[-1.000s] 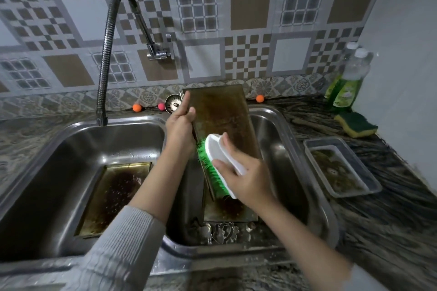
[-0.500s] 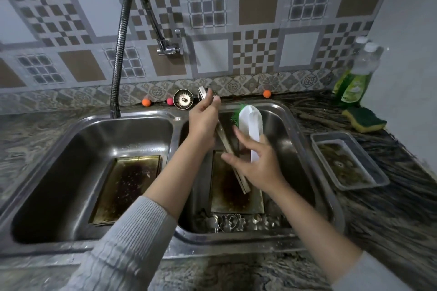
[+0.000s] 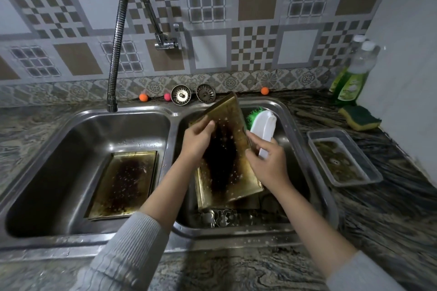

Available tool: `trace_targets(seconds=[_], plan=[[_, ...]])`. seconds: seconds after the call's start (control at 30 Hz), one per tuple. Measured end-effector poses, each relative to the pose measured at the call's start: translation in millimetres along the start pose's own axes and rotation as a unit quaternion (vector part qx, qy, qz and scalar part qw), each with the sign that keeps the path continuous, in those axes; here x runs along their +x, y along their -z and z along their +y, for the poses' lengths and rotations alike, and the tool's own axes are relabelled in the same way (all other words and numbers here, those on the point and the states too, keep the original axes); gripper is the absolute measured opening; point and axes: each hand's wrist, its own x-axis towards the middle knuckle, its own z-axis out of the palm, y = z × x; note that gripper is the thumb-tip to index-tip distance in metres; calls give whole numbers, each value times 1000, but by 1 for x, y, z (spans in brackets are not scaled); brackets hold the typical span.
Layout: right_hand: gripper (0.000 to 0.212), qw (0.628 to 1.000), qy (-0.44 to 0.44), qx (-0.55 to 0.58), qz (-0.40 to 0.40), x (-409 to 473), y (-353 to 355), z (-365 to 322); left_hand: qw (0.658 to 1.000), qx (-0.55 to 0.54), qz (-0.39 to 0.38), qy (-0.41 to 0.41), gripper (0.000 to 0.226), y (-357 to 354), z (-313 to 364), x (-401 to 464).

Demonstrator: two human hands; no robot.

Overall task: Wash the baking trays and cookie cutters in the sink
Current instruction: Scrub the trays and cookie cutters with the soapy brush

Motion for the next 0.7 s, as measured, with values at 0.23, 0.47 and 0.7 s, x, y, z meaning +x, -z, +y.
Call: trace_targets(seconds=[0.23,0.47,0.7], plan=[[45,998,-39,28,32,12,-1,1,998,28,27,44,44,41,-63,-9],[41,996,-90,18,0,21,-66,-14,994,12,105,-10,43,110,-48,6],[45,989,-66,-38,-125,31,-191,-31,982,54,182,-15,42,242,-48,22]])
